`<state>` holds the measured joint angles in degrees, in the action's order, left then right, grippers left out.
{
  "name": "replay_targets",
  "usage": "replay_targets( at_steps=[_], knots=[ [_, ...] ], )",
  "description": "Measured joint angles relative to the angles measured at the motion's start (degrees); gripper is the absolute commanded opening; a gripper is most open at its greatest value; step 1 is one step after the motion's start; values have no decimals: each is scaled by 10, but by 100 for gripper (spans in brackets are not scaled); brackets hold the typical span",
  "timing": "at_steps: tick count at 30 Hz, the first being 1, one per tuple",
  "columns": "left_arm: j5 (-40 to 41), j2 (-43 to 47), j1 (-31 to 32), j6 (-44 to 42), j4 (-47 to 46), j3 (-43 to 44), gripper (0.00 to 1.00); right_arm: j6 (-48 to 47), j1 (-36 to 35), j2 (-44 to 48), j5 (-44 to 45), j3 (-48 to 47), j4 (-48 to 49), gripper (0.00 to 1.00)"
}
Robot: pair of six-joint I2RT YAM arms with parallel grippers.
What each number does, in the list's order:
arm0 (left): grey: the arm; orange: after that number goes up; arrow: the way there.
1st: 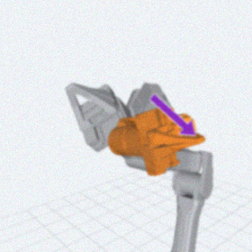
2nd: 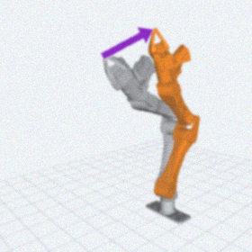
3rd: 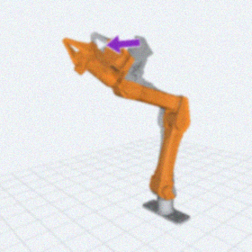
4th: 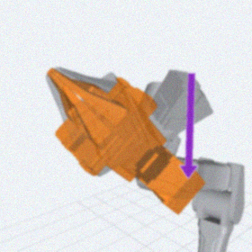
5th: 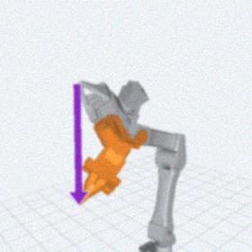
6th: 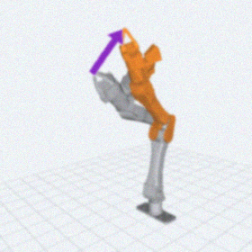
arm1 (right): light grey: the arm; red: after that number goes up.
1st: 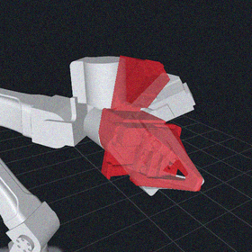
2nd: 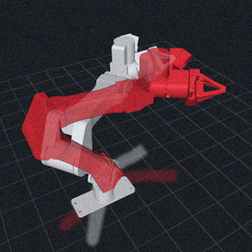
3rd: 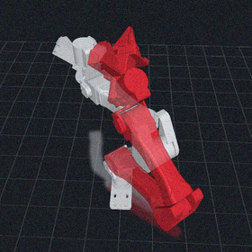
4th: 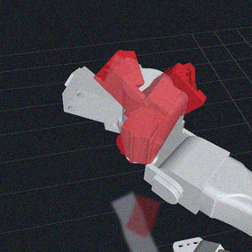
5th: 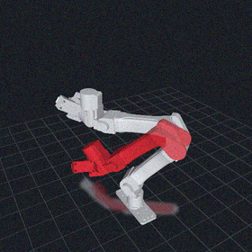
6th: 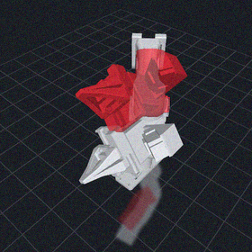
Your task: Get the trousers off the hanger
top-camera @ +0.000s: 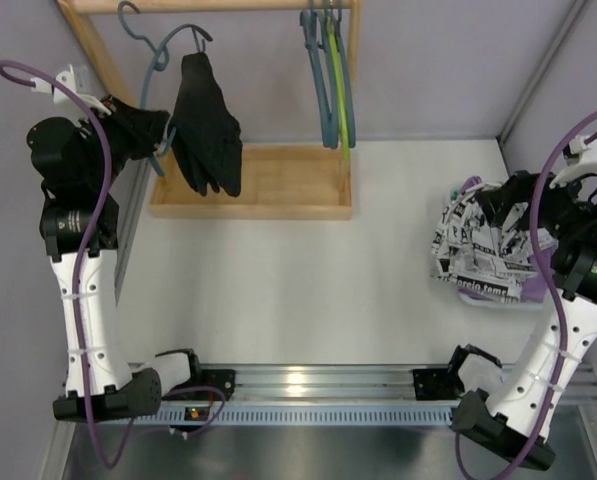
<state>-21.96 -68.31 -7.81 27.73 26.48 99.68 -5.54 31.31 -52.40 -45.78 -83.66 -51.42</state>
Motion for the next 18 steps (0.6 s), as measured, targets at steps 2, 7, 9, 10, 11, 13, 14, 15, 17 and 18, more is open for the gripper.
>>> replay_targets(
  at_steps=[2, 7, 9, 10, 11, 13, 14, 15, 17, 18],
  knots=[
    [-9, 19, 0, 7, -7, -36, 0, 7, 0, -4, -10, 0, 7, 100],
    [-18, 59, 0, 14, 3, -97, 0, 50, -6, -15, -30, 0, 48, 99],
    [-20, 79, 0, 16, 10, -116, 0, 70, -26, -16, -24, 0, 71, 99],
    [-21, 89, 0, 18, 13, -123, 0, 77, -45, -17, -15, 0, 83, 99],
    [-23, 98, 0, 22, 16, -127, 0, 83, -75, -19, 1, -2, 93, 99],
    [-26, 116, 0, 29, 17, -132, 0, 89, -159, -31, 43, -10, 108, 99],
    [-27, 125, 0, 35, 17, -134, 0, 89, -209, -38, 66, -17, 117, 99],
    [-27, 135, 0, 39, 16, -137, 0, 90, -265, -50, 89, -23, 129, 99],
    [-27, 153, 0, 50, 15, -144, 0, 92, -357, -71, 140, -28, 159, 99],
    [-28, 160, 0, 55, 13, -148, 0, 92, -401, -82, 165, -28, 174, 99]
  ],
)
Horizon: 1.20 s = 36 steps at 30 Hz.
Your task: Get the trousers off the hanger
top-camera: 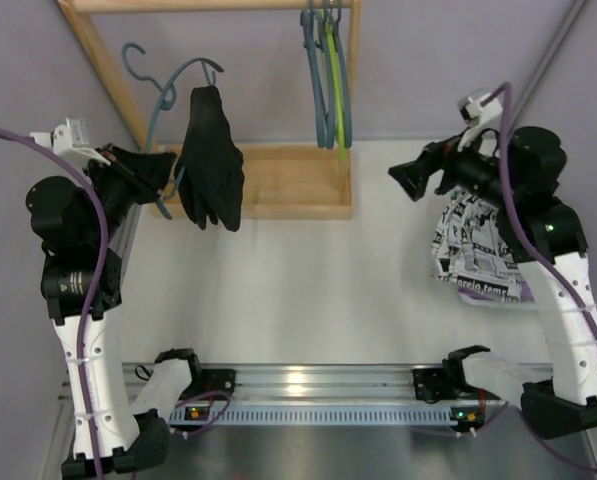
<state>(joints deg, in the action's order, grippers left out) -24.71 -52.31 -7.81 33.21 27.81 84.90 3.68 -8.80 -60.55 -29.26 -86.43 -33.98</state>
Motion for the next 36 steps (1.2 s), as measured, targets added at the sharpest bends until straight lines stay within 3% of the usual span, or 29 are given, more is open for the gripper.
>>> replay_targets(
  at_steps=[10, 18, 26, 36],
  knots=[
    [-11, 17, 0, 50, 4, -8, 0, -63, -373, -108, 240, 10, 139, 99],
    [-12, 20, 0, 81, 4, -21, 0, -129, -539, -221, 371, 15, 252, 99],
    [-3, 26, 0, 87, 5, -35, 0, -157, -572, -326, 420, 16, 323, 99],
    [3, 32, 0, 98, 6, -49, 0, -132, -575, -354, 394, -8, 382, 99]
  ],
)
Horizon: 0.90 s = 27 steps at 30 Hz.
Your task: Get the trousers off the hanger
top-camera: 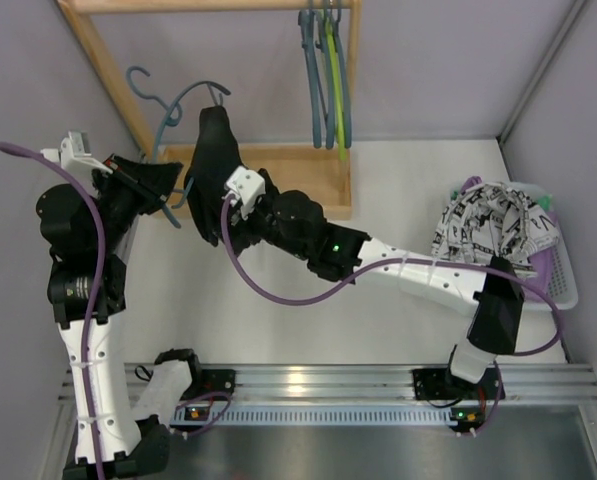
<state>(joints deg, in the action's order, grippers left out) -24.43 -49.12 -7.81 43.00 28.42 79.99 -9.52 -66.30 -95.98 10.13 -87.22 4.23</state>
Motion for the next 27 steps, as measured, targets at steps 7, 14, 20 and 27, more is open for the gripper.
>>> replay_targets(
  at_steps=[7, 14, 20, 27],
  knots=[
    [-2, 0, 0, 6, 0, 0, 0, 37, 0, -51, -4, -49, 19, 100],
    [-2, 0, 0, 7, 0, 0, 0, 25, 0, -82, 38, -59, 29, 99],
    [-2, 0, 0, 7, 0, 0, 0, 9, 11, -81, 80, -47, 39, 97],
    [-1, 0, 0, 7, 0, 0, 0, -9, 27, -80, 98, -43, 40, 90]
  ],
)
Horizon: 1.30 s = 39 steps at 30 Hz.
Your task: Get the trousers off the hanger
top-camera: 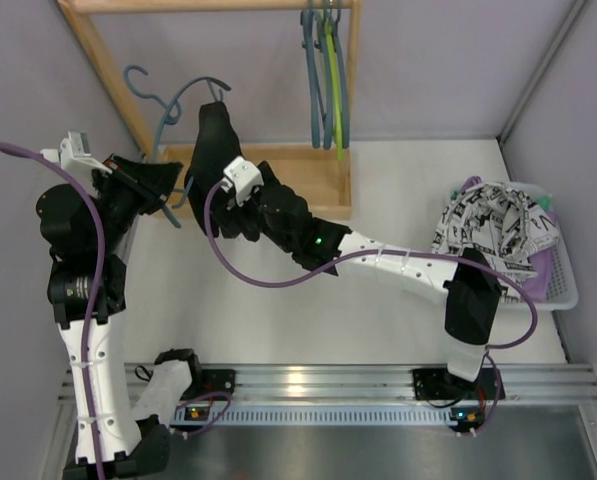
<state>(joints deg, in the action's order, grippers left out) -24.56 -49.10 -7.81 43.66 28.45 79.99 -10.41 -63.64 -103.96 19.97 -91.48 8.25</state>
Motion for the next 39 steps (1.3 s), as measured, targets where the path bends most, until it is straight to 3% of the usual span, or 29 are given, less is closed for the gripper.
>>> replay_targets(
  at_steps=[8, 20, 33, 36, 39],
  knots=[
    [0, 0, 0, 0, 0, 0, 0, -7, 13, 2, -2, 0, -1, 88],
    [-4, 0, 0, 10, -1, 0, 0, 5, 4, 31, -92, 12, -5, 99],
    [-8, -2, 0, 16, 0, 0, 0, 14, -21, 7, -37, -41, -17, 99],
    [-11, -2, 0, 19, 0, 0, 0, 11, -20, -7, -29, -50, -16, 97],
    [-14, -2, 0, 21, 0, 0, 0, 7, -17, -20, -24, -53, -14, 81]
  ],
)
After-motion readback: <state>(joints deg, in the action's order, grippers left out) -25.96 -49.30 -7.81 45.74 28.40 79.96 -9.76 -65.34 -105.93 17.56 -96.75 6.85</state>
